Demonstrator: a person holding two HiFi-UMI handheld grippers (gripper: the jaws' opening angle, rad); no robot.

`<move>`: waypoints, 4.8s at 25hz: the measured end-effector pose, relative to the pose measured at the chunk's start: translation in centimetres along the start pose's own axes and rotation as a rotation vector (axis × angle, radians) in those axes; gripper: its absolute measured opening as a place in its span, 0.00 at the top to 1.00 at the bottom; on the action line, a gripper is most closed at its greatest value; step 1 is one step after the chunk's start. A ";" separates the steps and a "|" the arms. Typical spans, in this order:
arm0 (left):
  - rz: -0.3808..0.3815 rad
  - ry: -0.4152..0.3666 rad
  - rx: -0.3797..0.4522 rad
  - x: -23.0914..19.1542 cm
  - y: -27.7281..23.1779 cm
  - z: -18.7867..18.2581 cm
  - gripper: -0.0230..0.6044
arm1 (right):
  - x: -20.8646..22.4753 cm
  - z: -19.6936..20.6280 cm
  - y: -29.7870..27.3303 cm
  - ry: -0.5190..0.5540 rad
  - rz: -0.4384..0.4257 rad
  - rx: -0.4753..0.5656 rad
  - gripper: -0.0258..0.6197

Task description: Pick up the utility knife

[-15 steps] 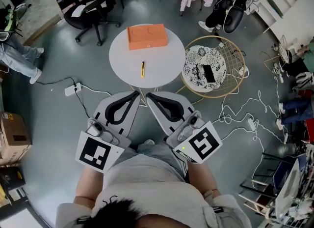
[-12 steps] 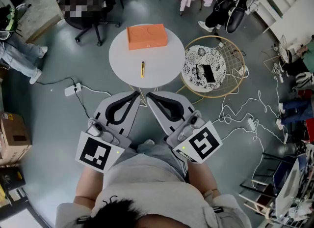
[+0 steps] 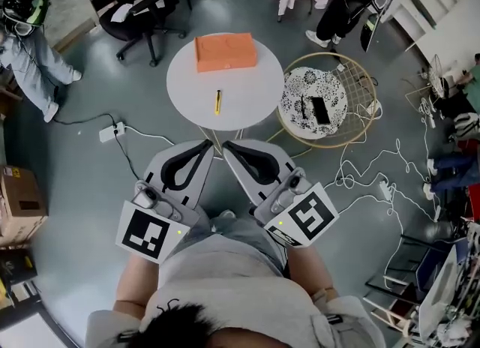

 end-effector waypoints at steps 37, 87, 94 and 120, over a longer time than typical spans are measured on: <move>0.280 -0.080 0.010 -21.0 -6.6 0.4 0.95 | 9.9 -1.3 -17.9 -0.141 0.346 -0.038 0.94; 0.400 0.020 -0.158 -22.9 -20.3 7.5 0.95 | 23.1 27.9 -22.1 -0.560 0.479 -0.596 0.90; 0.390 0.024 -0.183 -23.7 -20.8 8.5 0.95 | 23.2 31.9 -22.8 -0.611 0.481 -0.693 0.89; 0.347 0.074 -0.203 -25.6 -20.6 10.4 0.95 | 22.9 35.8 -24.3 -0.520 0.552 -0.973 0.85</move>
Point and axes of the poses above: the fingertips, and each gripper's own axes: y backward along the fingers, x to its right, z out of its underside, the point moved 1 cm from there along y, backward along the fingers, and after that the axes turned 14 degrees about -x, right-handed, at the moved point
